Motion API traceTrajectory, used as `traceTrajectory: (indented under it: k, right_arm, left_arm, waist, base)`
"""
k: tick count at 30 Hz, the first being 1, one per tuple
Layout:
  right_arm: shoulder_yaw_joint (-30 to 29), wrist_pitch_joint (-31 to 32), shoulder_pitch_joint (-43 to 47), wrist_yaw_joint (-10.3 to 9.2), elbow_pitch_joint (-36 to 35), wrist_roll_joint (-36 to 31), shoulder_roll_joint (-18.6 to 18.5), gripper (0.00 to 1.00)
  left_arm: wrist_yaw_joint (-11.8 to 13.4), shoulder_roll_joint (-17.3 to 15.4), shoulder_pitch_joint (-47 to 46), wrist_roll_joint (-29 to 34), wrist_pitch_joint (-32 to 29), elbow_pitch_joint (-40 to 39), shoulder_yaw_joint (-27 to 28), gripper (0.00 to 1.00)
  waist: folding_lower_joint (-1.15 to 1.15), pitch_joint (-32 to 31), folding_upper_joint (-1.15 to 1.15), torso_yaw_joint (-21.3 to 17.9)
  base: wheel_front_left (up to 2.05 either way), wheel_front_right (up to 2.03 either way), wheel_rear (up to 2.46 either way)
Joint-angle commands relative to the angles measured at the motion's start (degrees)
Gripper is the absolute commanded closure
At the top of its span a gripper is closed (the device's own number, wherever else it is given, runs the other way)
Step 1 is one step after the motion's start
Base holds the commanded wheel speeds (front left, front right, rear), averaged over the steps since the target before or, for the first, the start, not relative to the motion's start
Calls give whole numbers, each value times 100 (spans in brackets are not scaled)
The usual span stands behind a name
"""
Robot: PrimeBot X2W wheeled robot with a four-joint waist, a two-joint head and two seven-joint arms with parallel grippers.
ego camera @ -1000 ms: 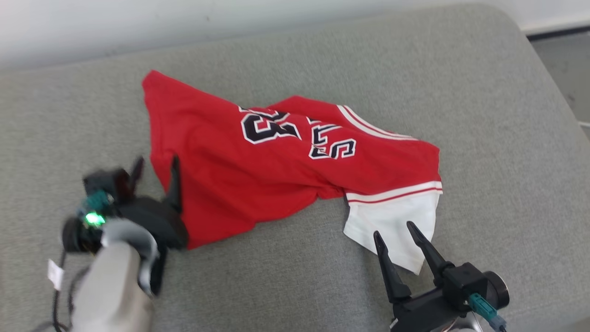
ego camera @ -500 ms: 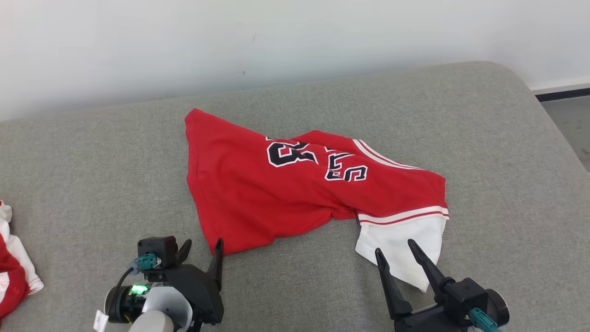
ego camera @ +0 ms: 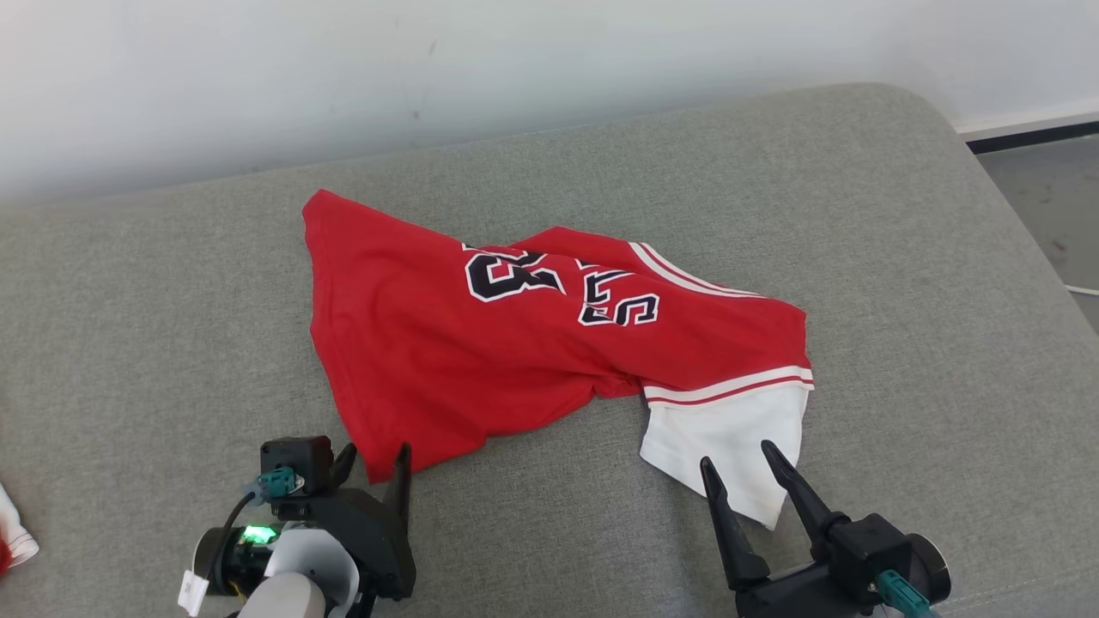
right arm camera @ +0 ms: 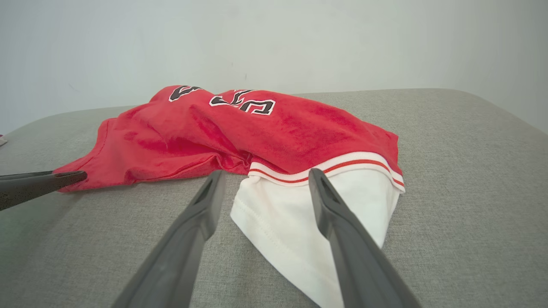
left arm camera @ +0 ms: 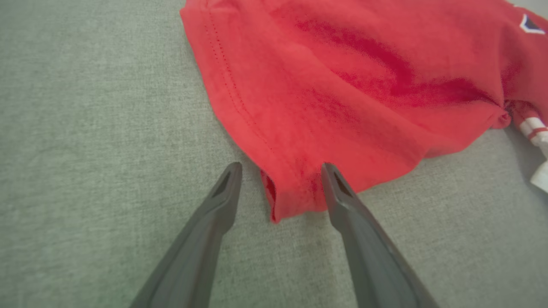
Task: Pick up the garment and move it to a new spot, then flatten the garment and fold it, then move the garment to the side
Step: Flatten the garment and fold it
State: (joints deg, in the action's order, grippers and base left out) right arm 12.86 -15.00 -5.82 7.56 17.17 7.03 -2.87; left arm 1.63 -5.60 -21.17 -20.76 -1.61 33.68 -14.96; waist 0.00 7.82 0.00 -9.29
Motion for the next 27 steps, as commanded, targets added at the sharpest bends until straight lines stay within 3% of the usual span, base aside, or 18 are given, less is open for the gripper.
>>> traceTrajectory:
  k: [1, 14, 21, 27]
  right_arm:
    - [-23, -27, -17, -15, -19, -14, -2, 0]
    - [-112, -16, 25, -15, 1, 58, -1, 0]
    - [-149, -16, 102, -15, 9, 81, -2, 0]
    - [-170, -16, 101, -15, -9, 90, -2, 0]
  left_arm:
    - [-28, -18, -66, 37, 124, -25, -3, 100]
    - [-54, -157, 122, -252, 540, -415, 250, 100]
    - [22, -416, 619, -414, 216, -1445, 380, 100]
    - [378, -614, 1228, -377, -315, -2608, 441, 100]
  waist:
    - [0, 16, 0, 0]
    - [0, -128, 0, 301]
    - [0, -240, 0, 482]
    - [0, -237, 0, 493]
  base:
    - [0, 0, 0]
    - [0, 0, 0]
    - [0, 0, 0]
    - [0, 0, 0]
